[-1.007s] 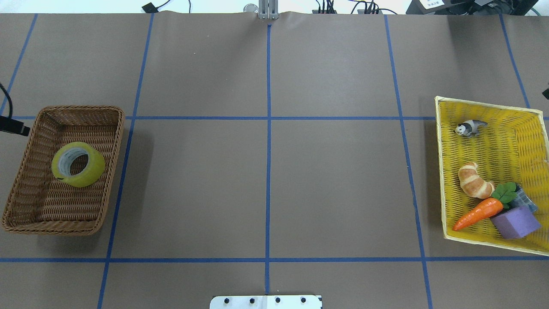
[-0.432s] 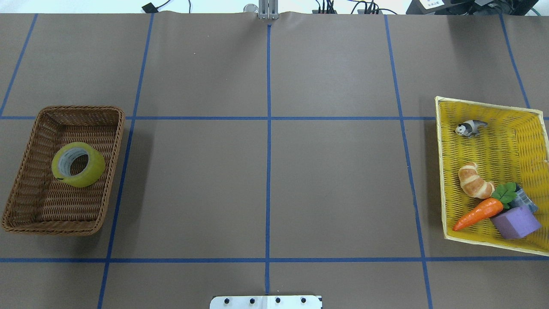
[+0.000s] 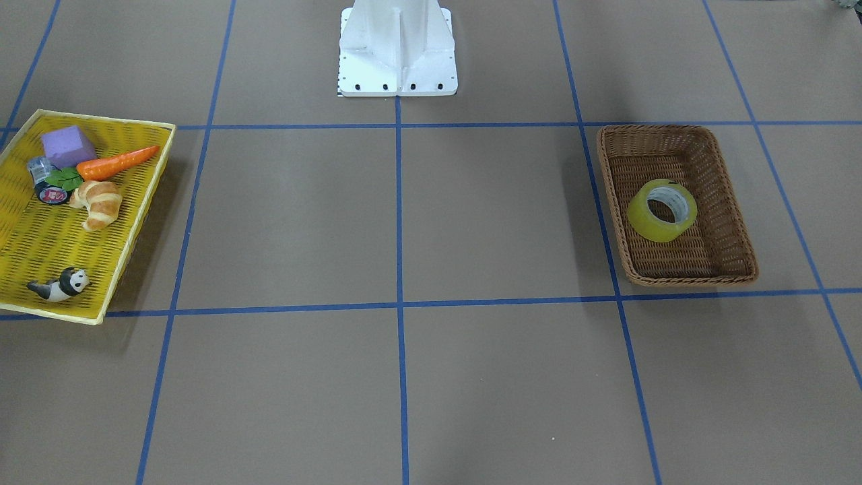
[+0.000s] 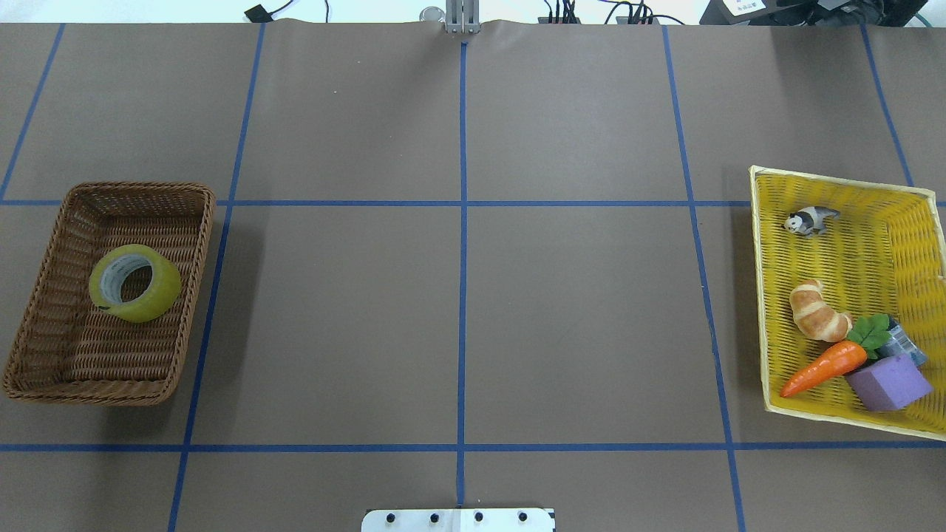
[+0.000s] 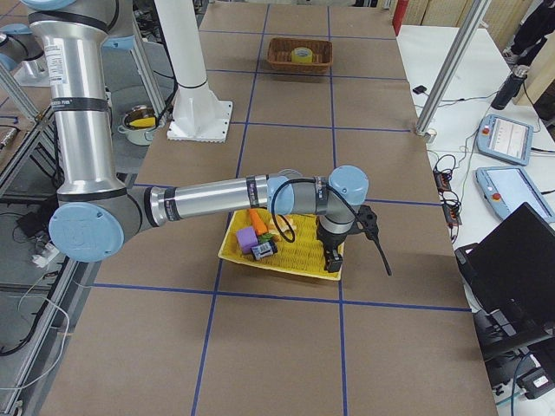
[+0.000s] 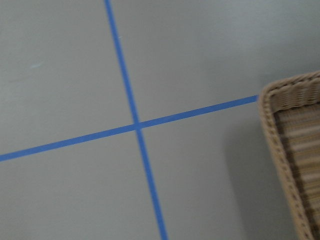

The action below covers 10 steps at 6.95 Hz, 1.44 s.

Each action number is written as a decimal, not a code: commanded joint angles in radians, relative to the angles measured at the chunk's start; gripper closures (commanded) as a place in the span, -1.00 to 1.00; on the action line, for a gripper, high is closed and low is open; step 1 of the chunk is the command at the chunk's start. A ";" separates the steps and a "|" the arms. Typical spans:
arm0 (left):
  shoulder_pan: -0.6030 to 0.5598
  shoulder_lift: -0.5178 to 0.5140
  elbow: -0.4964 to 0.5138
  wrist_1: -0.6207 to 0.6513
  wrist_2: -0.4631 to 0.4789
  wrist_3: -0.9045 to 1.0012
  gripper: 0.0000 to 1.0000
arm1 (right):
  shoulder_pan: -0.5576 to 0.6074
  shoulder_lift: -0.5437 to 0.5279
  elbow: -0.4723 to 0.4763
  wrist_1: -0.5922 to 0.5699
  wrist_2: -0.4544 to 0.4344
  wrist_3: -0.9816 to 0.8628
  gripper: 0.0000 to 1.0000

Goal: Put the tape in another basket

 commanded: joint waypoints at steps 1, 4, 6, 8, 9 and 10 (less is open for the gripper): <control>-0.012 0.009 0.020 0.000 -0.004 0.001 -0.96 | 0.019 -0.050 -0.004 0.000 0.025 0.002 -1.00; -0.012 -0.028 -0.028 0.092 -0.003 -0.011 -0.96 | 0.020 -0.070 -0.006 0.000 0.057 0.002 -1.00; -0.012 -0.013 -0.118 0.228 0.006 -0.003 -0.96 | 0.020 -0.075 -0.004 0.000 0.059 0.003 -1.00; -0.010 -0.005 -0.110 0.227 0.008 0.000 -0.96 | 0.018 -0.075 -0.004 0.000 0.059 0.002 -1.00; -0.010 -0.008 -0.106 0.227 0.006 0.000 -0.96 | 0.019 -0.075 -0.003 0.000 0.060 0.003 -1.00; -0.010 -0.008 -0.106 0.227 0.006 -0.003 -0.96 | 0.018 -0.075 -0.004 0.000 0.060 0.003 -1.00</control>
